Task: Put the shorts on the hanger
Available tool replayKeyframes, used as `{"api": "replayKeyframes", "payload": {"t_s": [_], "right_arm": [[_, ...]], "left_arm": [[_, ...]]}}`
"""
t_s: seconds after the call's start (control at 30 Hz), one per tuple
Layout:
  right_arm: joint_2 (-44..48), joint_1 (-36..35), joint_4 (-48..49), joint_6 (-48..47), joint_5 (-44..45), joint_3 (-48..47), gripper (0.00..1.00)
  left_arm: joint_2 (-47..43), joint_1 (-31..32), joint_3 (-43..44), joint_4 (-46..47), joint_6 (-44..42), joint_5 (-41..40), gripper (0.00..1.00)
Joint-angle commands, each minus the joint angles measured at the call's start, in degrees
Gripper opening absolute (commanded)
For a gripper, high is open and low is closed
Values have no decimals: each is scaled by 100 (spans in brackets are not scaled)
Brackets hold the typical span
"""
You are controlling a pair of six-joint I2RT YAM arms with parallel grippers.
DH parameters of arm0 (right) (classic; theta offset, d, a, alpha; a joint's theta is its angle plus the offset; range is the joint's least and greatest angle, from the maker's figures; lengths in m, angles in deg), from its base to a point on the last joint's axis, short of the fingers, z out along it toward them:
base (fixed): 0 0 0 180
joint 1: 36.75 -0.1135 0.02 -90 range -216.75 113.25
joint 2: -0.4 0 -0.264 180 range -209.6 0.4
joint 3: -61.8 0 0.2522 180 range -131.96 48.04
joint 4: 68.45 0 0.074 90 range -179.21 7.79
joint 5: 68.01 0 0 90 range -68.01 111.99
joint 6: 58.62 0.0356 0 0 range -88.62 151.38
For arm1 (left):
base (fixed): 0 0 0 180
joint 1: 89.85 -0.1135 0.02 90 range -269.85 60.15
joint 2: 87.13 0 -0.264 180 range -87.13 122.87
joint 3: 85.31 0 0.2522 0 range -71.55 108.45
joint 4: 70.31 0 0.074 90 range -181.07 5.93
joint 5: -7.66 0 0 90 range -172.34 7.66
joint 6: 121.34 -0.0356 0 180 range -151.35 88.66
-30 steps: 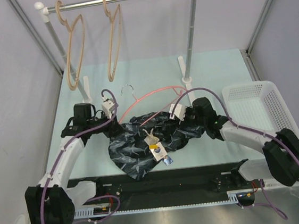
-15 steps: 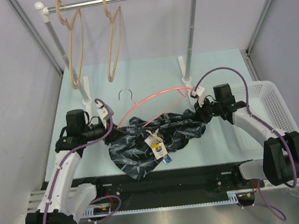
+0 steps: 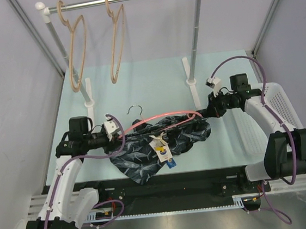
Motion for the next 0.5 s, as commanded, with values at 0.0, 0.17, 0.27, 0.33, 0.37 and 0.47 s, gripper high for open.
{"api": "replayKeyframes", "payload": {"t_s": [0.0,0.17,0.27,0.33,0.37,0.47], "right_arm": [[67,225,-155,-405,1241,-430,0],[286,-179,-402,-432,1636,-554,0],[401,-627,-402,-327,1952,-624,0],[392,-856,-428,-231,2094,-721,0],[366,-1127,-428,-134,2225,-834,0],[234,-1593,-428,112,2454,-1133,0]], "left_arm": [[-88,-78,188,-194,-601,-1317,0],[53,71,284,-141,-671,-1872,0],[53,317,267,-62,-680,-2206,1],[62,562,267,-27,-627,-2433,0],[53,642,267,0,-523,-2504,0],[18,932,293,70,-312,-2690,0]]}}
